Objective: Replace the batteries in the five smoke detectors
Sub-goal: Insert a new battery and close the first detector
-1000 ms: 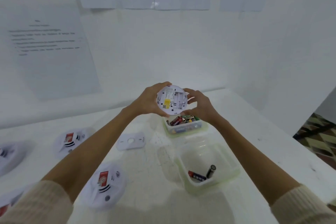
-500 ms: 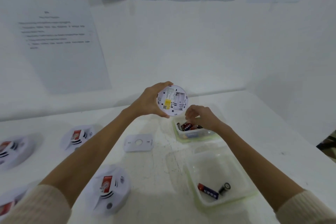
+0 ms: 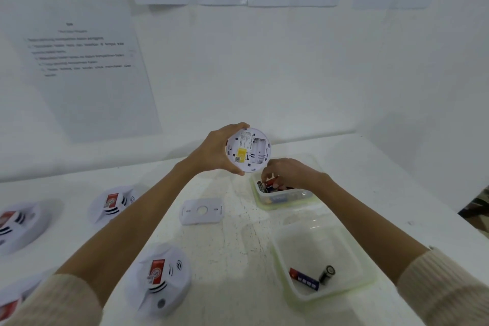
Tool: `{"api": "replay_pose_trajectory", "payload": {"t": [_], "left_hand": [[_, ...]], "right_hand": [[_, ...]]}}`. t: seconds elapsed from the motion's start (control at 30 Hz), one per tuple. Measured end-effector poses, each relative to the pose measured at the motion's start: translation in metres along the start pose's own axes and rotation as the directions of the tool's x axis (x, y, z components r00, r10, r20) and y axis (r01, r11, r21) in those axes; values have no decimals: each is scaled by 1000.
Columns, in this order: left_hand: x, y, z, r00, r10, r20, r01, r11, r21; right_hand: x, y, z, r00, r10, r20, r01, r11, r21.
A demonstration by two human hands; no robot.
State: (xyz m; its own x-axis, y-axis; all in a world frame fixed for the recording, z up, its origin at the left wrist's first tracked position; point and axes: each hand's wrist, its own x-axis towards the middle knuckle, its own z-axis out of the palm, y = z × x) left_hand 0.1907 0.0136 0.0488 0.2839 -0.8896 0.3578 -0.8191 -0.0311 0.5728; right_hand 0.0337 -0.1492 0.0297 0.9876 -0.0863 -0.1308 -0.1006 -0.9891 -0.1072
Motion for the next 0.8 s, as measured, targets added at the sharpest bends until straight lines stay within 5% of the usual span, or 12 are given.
{"api": "replay_pose_trajectory", "payload": {"t": [0.23, 0.37, 0.57, 0.8], "left_hand": [[-1, 3, 2, 1000, 12, 15, -13, 1000, 14], [-3, 3, 0, 1000, 4, 2, -4, 1000, 5], [-4, 0, -6, 1000, -14, -19, 14, 1000, -7], [-2, 2, -2, 1000, -17, 5, 17, 1000, 16]], "right_hand": [[0, -1, 2, 1000, 19, -4, -19, 999, 26], [-3, 2, 4, 982, 90, -165, -43, 962, 270], [-15, 4, -2, 894, 359, -267, 12, 578, 816], [-17, -3, -18, 706, 562, -432, 273, 347, 897]]}}
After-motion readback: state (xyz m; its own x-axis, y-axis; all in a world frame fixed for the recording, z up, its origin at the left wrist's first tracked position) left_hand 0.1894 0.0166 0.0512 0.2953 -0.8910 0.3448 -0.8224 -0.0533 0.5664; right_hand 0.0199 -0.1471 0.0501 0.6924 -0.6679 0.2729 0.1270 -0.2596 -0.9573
